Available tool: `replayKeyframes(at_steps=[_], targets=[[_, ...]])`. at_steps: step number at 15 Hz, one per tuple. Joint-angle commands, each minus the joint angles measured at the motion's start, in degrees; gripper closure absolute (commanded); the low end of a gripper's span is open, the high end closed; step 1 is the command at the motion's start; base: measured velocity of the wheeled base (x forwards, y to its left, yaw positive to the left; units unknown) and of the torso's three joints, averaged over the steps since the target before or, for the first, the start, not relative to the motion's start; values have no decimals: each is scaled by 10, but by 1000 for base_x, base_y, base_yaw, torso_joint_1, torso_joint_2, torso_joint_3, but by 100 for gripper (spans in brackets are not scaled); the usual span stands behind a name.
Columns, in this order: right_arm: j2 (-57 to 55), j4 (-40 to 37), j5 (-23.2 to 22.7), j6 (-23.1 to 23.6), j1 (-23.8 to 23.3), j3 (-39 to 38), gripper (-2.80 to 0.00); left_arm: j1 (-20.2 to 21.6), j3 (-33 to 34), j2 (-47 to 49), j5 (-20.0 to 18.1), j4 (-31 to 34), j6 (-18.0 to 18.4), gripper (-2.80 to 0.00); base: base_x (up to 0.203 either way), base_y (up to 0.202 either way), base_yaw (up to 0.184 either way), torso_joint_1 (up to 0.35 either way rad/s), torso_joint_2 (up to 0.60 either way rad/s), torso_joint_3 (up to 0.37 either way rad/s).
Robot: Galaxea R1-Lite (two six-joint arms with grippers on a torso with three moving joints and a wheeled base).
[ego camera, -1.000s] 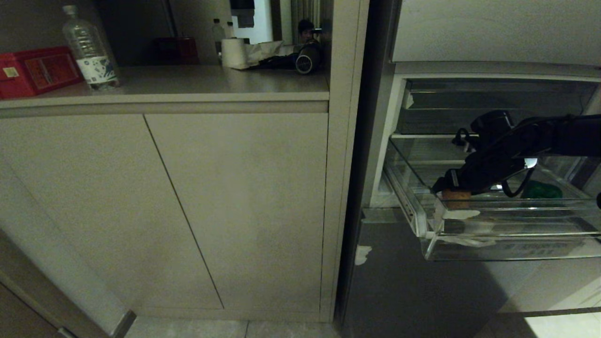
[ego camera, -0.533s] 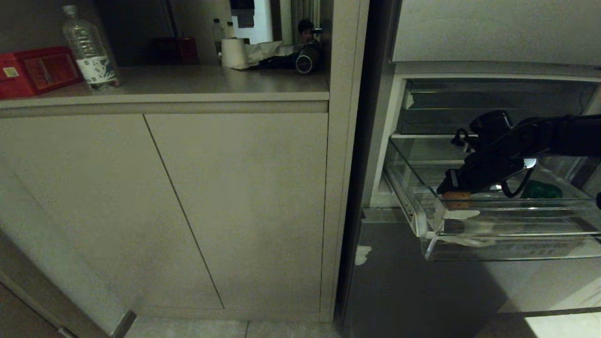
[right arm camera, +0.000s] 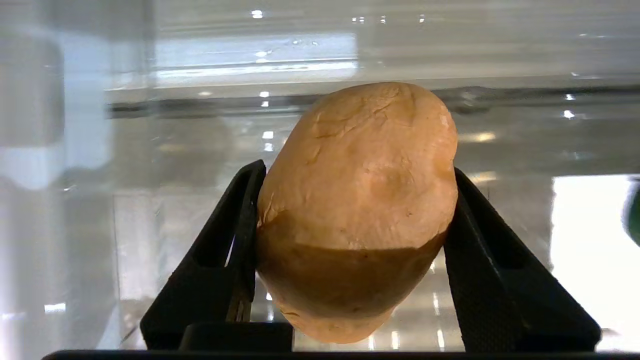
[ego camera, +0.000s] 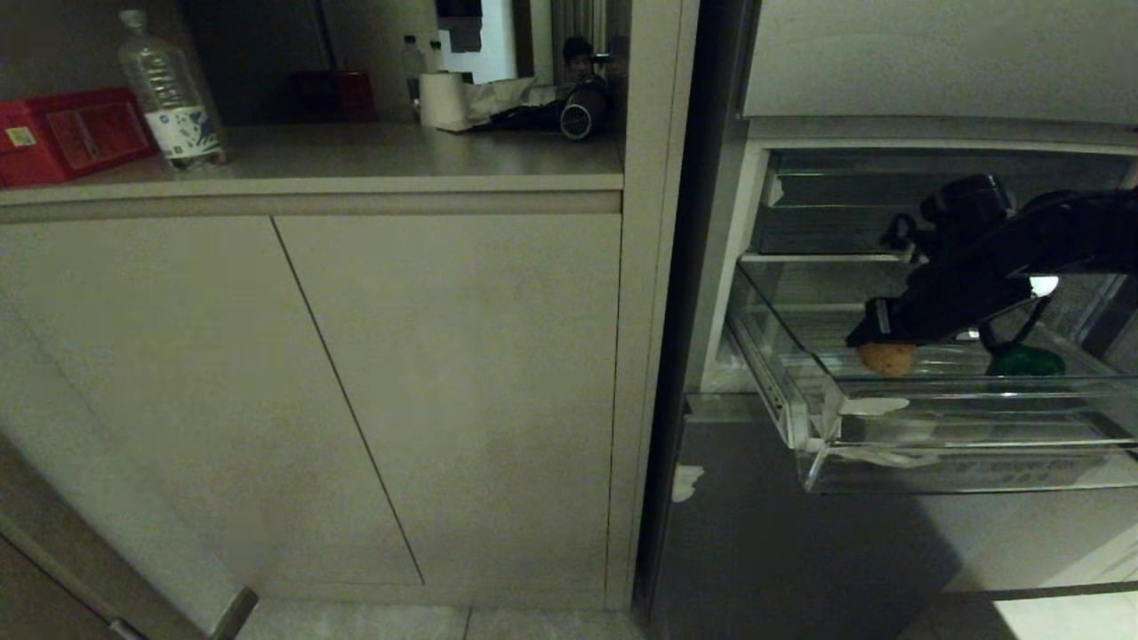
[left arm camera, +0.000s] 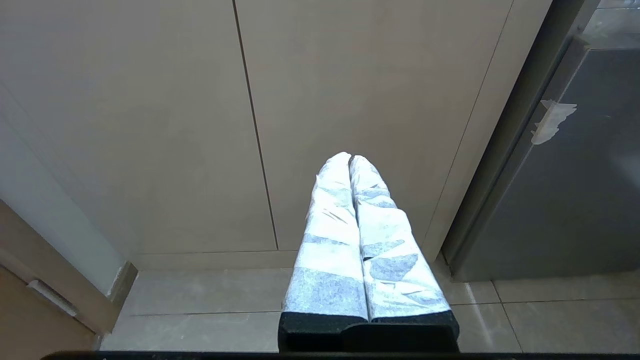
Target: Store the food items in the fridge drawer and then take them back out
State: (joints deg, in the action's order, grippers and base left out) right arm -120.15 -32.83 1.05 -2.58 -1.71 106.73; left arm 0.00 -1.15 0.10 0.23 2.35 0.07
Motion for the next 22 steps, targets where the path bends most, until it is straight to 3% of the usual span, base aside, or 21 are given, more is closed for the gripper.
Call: replayKeyframes(at_steps=[1, 11, 16, 20, 22], targets=[[80, -2, 0, -1, 0, -43, 0, 0, -1, 1, 0, 0, 0, 0, 0, 0, 0, 0, 0, 0], [397, 1, 2, -2, -3, -264, 0, 0, 0, 1, 0, 0, 0, 0, 0, 0, 0, 0, 0, 0], [555, 9, 1, -2, -37, -389, 0, 0, 0, 1, 0, 0, 0, 0, 0, 0, 0, 0, 0, 0], [602, 86, 24, 9, -52, -472, 0, 0, 0, 1, 0, 0, 0, 0, 0, 0, 0, 0, 0, 0], [621, 95, 28, 40, -52, -495, 0, 0, 0, 1, 0, 0, 0, 0, 0, 0, 0, 0, 0, 0]])
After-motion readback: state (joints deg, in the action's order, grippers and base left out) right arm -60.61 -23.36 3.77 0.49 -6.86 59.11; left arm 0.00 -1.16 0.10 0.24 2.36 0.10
